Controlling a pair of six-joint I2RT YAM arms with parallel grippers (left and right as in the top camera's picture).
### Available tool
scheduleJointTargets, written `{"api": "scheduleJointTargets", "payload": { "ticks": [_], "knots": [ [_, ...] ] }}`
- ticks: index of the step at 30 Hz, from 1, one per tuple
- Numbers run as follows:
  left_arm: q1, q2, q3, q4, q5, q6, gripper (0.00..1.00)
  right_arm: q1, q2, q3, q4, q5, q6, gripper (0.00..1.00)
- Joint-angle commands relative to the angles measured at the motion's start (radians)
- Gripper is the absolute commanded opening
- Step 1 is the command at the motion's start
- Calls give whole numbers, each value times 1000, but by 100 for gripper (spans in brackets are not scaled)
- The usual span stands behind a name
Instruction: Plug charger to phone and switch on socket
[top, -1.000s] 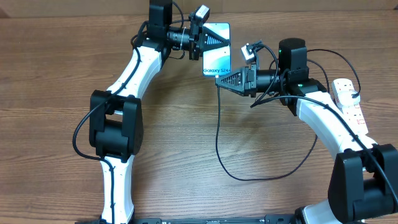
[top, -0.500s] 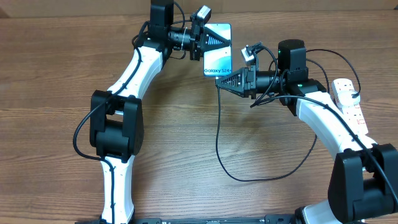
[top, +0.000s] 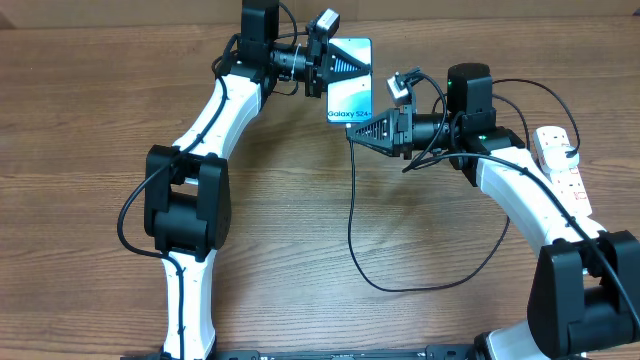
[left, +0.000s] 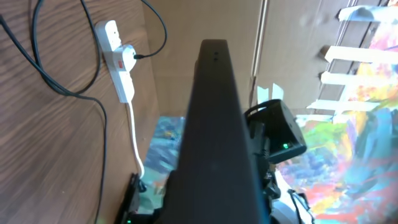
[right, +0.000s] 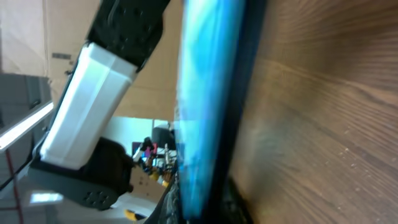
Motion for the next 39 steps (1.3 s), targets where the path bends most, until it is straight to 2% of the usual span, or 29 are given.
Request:
{"api": "scheduleJointTargets", "payload": {
  "ticks": [1,10,16,39],
  "knots": [
    [-3,-26,5,4,37,26,4,-4,-13,9,17,-40,0,4],
    [-2,-26,5,4,52,21,4,-13,-13,9,15,-23,0,4],
    [-2,-26,5,5,10,-56,4,-13,-13,9,-26,-21,-6,4],
    [-2,-26,5,5,31,-16,4,-13,-13,9,-10,1,-7,4]
  ]
}}
